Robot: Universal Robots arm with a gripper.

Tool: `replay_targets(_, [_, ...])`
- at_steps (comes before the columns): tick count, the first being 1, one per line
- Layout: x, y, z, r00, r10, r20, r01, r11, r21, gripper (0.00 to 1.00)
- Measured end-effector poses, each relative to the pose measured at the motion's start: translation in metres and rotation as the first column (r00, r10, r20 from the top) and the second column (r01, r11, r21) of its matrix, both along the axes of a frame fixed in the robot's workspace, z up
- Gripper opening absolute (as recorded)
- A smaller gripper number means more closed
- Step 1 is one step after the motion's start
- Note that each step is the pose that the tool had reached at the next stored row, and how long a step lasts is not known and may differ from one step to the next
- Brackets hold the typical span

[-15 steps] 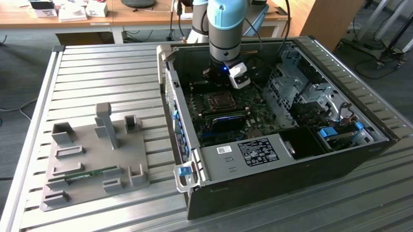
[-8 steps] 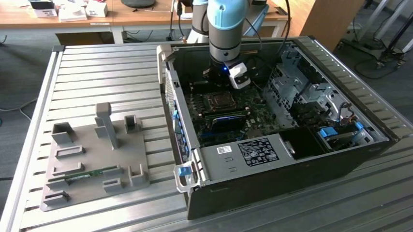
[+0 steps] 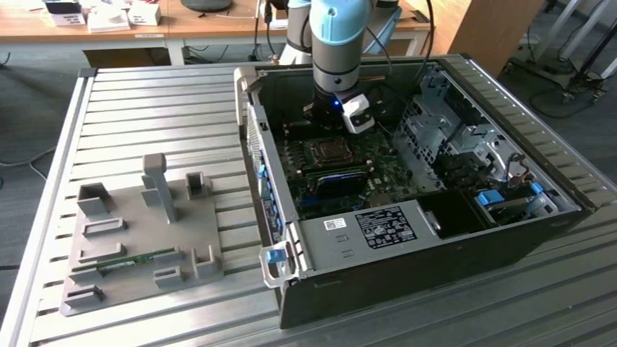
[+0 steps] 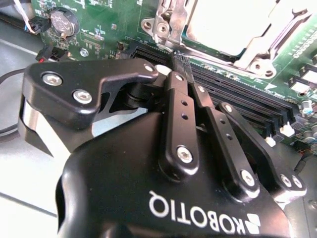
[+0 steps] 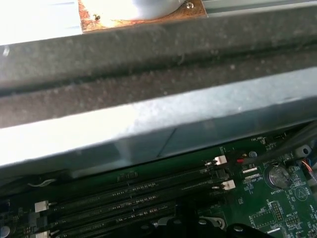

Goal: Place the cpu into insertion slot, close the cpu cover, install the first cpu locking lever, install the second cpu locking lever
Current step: 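Install the first cpu locking lever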

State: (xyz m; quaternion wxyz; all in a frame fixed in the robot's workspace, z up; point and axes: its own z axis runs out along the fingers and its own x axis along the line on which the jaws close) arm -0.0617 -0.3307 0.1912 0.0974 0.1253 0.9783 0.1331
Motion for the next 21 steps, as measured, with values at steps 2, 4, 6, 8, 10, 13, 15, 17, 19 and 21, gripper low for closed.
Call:
replay_targets(2, [0.0000, -0.0004, 0.0000, 1.0000, -0.001, 0.0000, 0.001, 1.0000, -0.0001, 0.11])
replay_targets(4, [0.0000, -0.0006, -0.0001, 1.0000, -0.001, 0.0000, 0.001, 1.0000, -0.0002, 0.11])
replay_targets(6, [0.0000, -0.0007, -0.0002, 1.0000, -0.002, 0.0000, 0.002, 1.0000, -0.0002, 0.11])
replay_targets(8, [0.0000, -0.0008, -0.0002, 1.0000, -0.002, 0.0000, 0.002, 1.0000, -0.0002, 0.11])
replay_targets(10, [0.0000, -0.0010, -0.0003, 1.0000, -0.003, 0.0001, 0.003, 1.0000, -0.0001, 0.11])
replay_targets(13, [-0.0001, -0.0012, -0.0008, 1.0000, -0.003, 0.0000, 0.003, 1.0000, -0.0004, 0.11])
replay_targets(15, [0.0000, -0.0013, -0.0011, 1.0000, -0.004, 0.0001, 0.004, 1.0000, -0.0003, 0.11])
replay_targets(17, [0.0001, -0.0012, -0.0014, 1.0000, -0.004, 0.0006, 0.004, 1.0000, 0.0000, 0.11])
replay_targets(19, [0.0001, -0.0012, -0.0014, 1.0000, -0.004, 0.0005, 0.004, 1.0000, 0.0003, 0.11])
replay_targets(21, [0.0000, -0.0013, -0.0012, 1.0000, -0.004, 0.0003, 0.004, 1.0000, 0.0001, 0.11])
